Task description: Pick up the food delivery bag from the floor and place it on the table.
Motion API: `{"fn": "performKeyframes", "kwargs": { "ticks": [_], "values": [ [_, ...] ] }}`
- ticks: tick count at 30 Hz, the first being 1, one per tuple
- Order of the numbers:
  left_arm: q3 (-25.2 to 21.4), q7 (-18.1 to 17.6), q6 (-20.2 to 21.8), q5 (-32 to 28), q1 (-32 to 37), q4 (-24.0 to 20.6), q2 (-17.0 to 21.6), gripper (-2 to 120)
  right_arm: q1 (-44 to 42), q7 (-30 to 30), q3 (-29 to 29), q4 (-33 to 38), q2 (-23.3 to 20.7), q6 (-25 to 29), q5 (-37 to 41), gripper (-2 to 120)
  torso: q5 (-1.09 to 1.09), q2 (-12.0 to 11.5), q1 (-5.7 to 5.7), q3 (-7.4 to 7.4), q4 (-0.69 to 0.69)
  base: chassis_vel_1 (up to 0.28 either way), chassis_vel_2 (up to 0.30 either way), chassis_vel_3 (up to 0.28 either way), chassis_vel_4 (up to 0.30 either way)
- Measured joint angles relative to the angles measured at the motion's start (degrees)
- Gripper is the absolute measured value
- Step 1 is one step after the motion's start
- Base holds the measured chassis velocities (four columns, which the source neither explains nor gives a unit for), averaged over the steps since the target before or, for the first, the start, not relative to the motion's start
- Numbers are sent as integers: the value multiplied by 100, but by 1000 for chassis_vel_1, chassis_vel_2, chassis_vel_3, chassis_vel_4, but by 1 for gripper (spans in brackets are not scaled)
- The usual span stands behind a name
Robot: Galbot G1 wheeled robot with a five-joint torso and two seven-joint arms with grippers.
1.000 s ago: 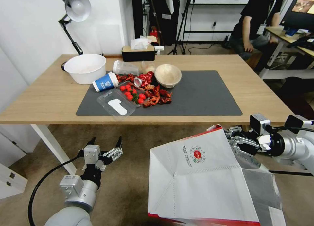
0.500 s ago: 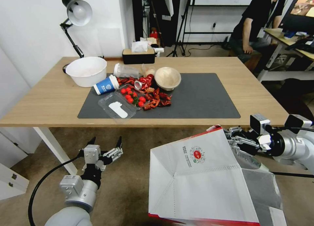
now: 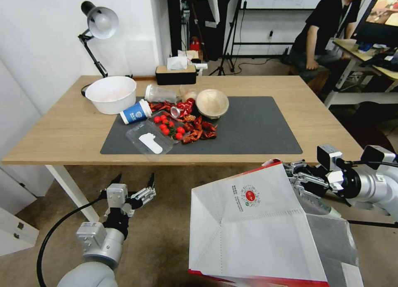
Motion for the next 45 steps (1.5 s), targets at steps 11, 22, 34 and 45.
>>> {"fn": "performKeyframes", "kwargs": {
  "ticks": [11, 22, 34, 45],
  "values": [
    [17, -9, -228, -13, -1, 62, 12, 100, -29, 31, 7, -5, 27, 11, 1, 0, 0, 153, 65, 90, 0, 0, 0, 0, 0],
    [0, 64, -230, -5, 10, 38, 26, 100, -86, 172, 81, 51, 7, 75, 194, 0, 0, 126, 54, 74, 0, 0, 0, 0, 0],
    [-4, 114, -280, -7, 1, 29, 21, 100, -327, 842, 577, 337, -352, 240, 1506, 0, 0, 101, 42, 60, 0, 0, 0, 0, 0],
    [-2, 87, -325, -33, -19, 29, 38, 100, -369, 2583, 1201, 667, -684, 912, 2724, 0, 0, 89, 37, 53, -1, 0, 0, 0, 0]
  ]
}}
